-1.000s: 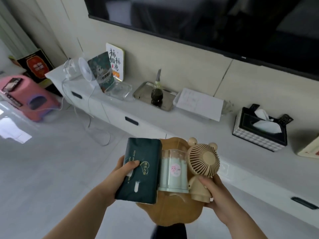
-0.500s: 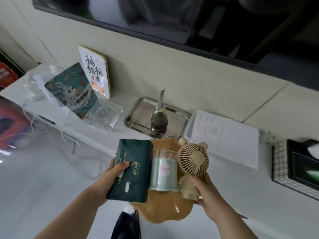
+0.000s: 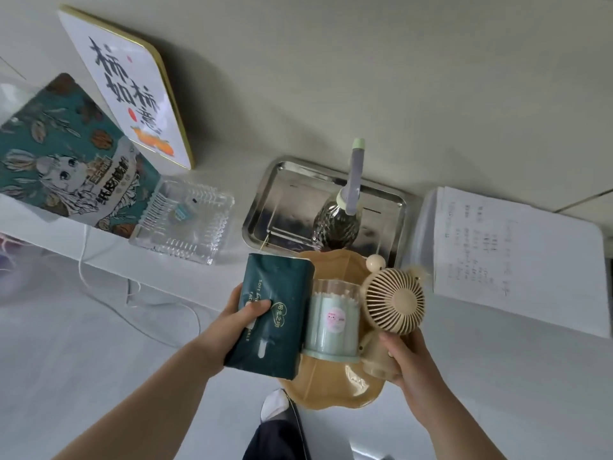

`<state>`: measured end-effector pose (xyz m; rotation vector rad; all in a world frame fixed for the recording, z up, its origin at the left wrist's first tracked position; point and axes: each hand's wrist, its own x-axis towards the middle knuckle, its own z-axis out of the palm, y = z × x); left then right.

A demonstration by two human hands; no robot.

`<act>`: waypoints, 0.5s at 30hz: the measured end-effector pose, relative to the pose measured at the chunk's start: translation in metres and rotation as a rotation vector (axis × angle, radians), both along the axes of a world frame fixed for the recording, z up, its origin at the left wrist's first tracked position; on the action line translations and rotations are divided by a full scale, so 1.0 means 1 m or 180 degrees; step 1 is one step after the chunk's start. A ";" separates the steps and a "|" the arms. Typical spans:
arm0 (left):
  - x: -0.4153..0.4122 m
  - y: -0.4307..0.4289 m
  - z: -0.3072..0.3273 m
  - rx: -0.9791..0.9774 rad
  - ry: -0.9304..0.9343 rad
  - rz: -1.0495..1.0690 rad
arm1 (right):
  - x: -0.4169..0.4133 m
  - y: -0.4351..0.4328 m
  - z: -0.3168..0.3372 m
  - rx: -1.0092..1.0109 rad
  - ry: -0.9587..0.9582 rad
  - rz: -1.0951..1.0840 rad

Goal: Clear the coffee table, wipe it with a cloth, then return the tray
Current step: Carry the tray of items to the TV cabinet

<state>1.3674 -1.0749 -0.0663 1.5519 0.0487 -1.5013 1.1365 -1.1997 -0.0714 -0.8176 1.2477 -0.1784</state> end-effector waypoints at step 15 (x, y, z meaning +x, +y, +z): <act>-0.031 -0.004 0.014 -0.0121 -0.0039 -0.0028 | -0.031 -0.006 0.014 -0.0062 -0.0061 -0.0003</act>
